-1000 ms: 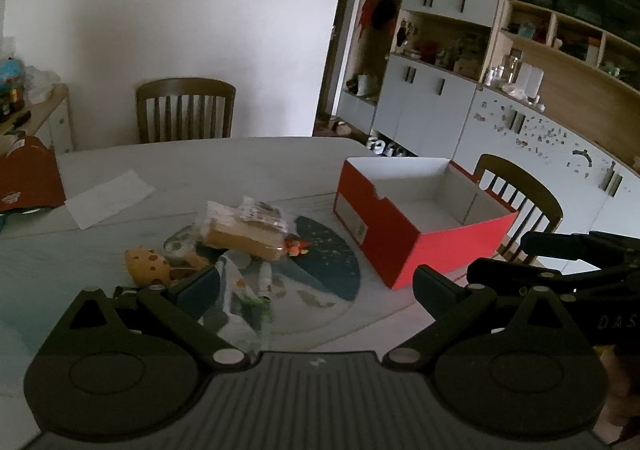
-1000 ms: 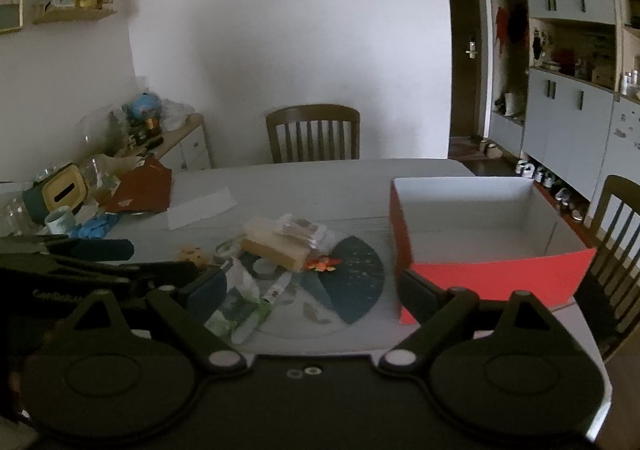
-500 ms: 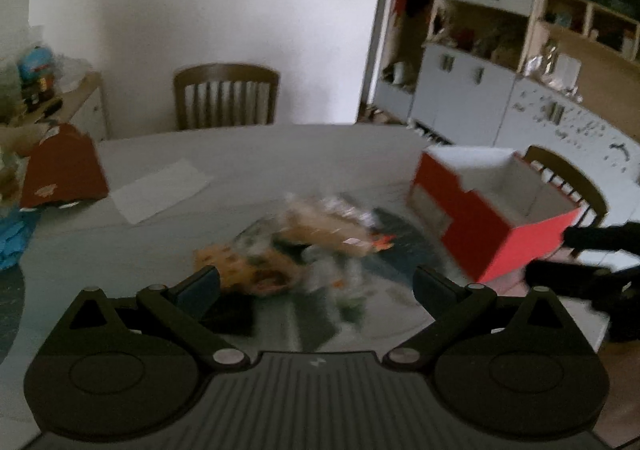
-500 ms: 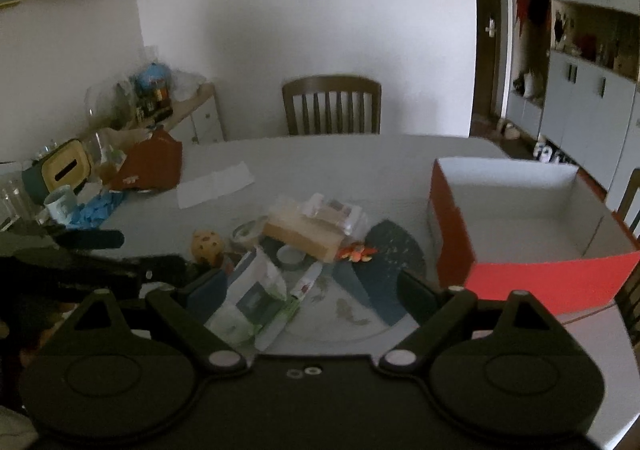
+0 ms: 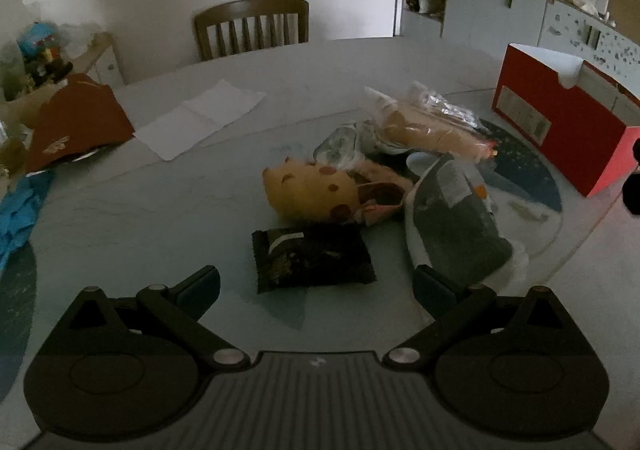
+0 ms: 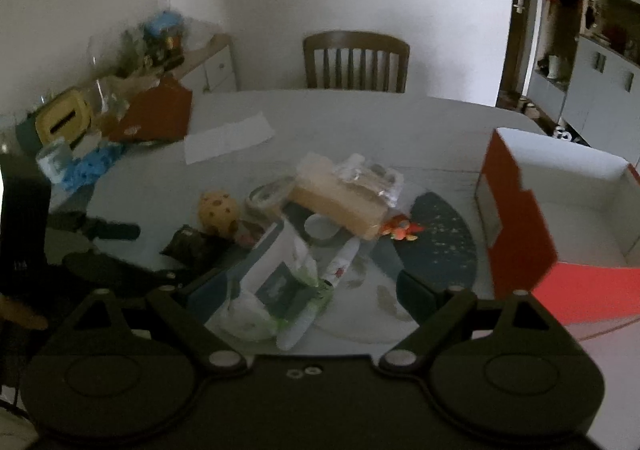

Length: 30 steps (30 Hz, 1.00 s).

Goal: Organize objects
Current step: 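Grasp the black pouch with the left tool while the right tool grasps the white-green bag, then carry the black pouch and white-green bag with both tools over the red box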

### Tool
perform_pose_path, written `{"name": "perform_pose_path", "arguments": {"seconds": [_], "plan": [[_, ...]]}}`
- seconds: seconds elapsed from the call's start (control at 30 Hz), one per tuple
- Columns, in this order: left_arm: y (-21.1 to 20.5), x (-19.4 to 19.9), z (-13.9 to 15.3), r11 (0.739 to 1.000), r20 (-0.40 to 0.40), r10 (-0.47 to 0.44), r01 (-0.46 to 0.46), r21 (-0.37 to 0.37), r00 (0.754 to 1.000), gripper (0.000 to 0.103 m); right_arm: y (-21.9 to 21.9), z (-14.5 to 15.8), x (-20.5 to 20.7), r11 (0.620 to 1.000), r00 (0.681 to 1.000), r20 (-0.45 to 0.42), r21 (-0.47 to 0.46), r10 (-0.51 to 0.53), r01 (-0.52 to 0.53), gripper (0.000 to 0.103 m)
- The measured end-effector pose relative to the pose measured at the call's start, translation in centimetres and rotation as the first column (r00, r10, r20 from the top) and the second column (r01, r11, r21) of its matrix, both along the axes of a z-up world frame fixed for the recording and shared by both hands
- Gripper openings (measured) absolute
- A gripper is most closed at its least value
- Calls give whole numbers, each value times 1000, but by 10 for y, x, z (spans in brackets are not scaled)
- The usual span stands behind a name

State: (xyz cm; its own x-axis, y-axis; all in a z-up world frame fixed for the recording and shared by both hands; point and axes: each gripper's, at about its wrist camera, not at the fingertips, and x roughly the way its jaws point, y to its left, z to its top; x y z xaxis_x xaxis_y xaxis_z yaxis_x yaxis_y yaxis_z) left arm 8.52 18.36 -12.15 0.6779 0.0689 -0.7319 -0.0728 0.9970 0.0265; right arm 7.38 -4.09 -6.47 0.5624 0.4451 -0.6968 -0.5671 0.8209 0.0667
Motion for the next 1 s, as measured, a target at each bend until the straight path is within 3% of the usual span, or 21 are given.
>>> {"name": "perform_pose_path", "arguments": {"seconds": [0.53, 0.8, 0.87, 0.93, 1.0], "plan": [[11, 40, -26, 1000, -48, -4, 5, 3, 999, 102, 62, -44, 18, 985, 990, -77, -120, 119, -128, 89], [17, 39, -34, 1000, -59, -9, 8, -11, 998, 92, 71, -51, 21, 978, 986, -81, -135, 148, -158, 84], [17, 38, -34, 1000, -53, -15, 15, -11, 998, 85, 73, -51, 21, 977, 985, -78, -138, 153, -162, 74], [16, 37, -34, 999, -50, -33, 32, -19, 998, 77, 74, -52, 22, 976, 985, -87, -148, 146, -157, 52], [15, 36, -33, 999, -46, -44, 43, -19, 998, 75, 73, -54, 25, 978, 986, -104, -147, 134, -148, 51]]}}
